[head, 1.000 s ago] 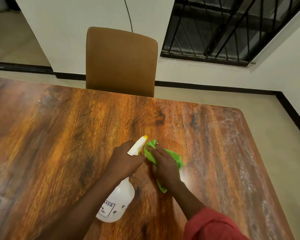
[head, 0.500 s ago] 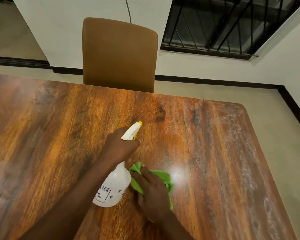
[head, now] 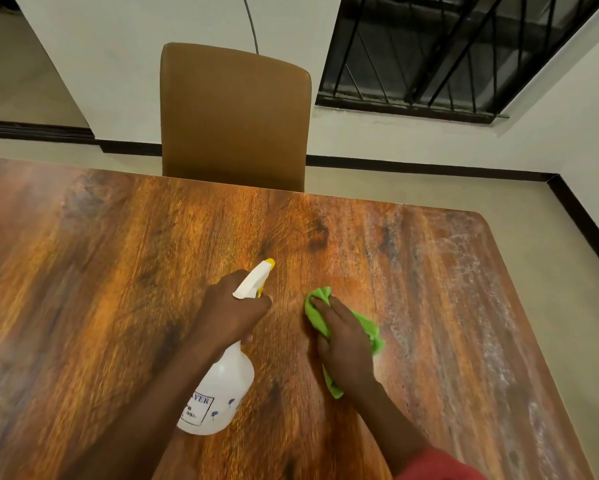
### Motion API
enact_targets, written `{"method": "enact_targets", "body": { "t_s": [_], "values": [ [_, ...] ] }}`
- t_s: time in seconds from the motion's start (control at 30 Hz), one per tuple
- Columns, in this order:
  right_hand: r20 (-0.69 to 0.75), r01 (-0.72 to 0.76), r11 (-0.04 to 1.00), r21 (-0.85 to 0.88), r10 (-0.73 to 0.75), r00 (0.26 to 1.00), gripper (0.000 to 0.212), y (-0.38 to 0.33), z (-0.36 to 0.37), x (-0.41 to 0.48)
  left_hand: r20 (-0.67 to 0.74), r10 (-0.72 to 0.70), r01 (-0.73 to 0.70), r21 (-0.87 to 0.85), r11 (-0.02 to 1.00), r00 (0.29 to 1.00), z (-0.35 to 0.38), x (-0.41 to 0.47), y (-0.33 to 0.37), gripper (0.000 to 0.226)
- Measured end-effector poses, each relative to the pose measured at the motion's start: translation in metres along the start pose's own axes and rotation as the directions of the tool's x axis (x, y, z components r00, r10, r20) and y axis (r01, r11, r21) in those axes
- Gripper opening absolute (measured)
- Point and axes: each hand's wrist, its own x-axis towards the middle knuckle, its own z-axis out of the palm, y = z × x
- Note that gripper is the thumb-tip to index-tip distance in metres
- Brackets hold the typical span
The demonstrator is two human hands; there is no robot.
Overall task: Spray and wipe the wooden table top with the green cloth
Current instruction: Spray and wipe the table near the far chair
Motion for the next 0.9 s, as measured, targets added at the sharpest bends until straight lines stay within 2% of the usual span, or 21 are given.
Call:
{"method": "enact_targets", "body": {
  "t_s": [0.1,0.17,0.27,0.37,0.5,0.53,0.6,0.7,0.8,0.9],
  "values": [
    [-0.087,-0.152,0.988,-0.008,0.151,0.985,0.058,0.02,-0.007,0.023,-0.005,0.002,-0.002,0.017,1.0,1.0,-0.007,0.002,0.003,0.042],
    [-0.115,-0.169,0.986,0.002,0.168,0.979,0.057,0.015,-0.002,0.045,-0.008,0.011,-0.011,0.041,0.999,1.0,-0.011,0.002,0.003,0.043],
    [-0.084,-0.099,0.994,0.038,0.102,0.991,0.055,-0.013,0.014,0.06,0.002,0.028,-0.028,0.076,0.997,1.0,-0.011,-0.001,0.001,0.037],
    [-0.004,0.038,0.998,0.051,-0.038,0.999,0.047,-0.042,0.027,0.043,-0.013,0.038,-0.036,0.096,0.995,0.999,-0.01,0.003,0.001,0.029],
    [0.039,0.225,0.974,0.016,-0.225,0.973,0.046,-0.036,0.021,0.0,-0.042,0.048,-0.045,0.072,0.996,0.998,-0.013,0.005,0.005,0.03],
    [0.045,0.22,0.975,-0.009,-0.219,0.975,0.05,-0.025,0.015,-0.004,-0.05,0.048,-0.045,0.063,0.997,0.998,-0.016,0.006,0.005,0.029],
    [0.009,0.101,0.994,-0.038,-0.101,0.995,0.057,-0.005,0.003,0.006,-0.061,0.035,-0.032,0.043,0.999,0.998,-0.025,0.008,0.005,0.028],
    [-0.053,-0.052,0.999,-0.007,0.051,0.997,0.05,0.001,0.002,0.046,-0.078,0.017,-0.014,0.036,0.999,0.997,-0.034,0.01,0.0,0.027],
    [-0.028,-0.026,0.999,0.038,0.027,0.999,0.054,-0.031,0.019,0.07,-0.072,0.016,-0.013,0.03,0.999,0.997,-0.033,0.008,-0.002,0.03],
    [0.046,0.122,0.989,0.082,-0.126,0.991,0.055,-0.069,0.047,0.06,-0.074,0.03,-0.027,0.038,0.999,0.997,-0.032,0.008,0.0,0.028]
  ]
}}
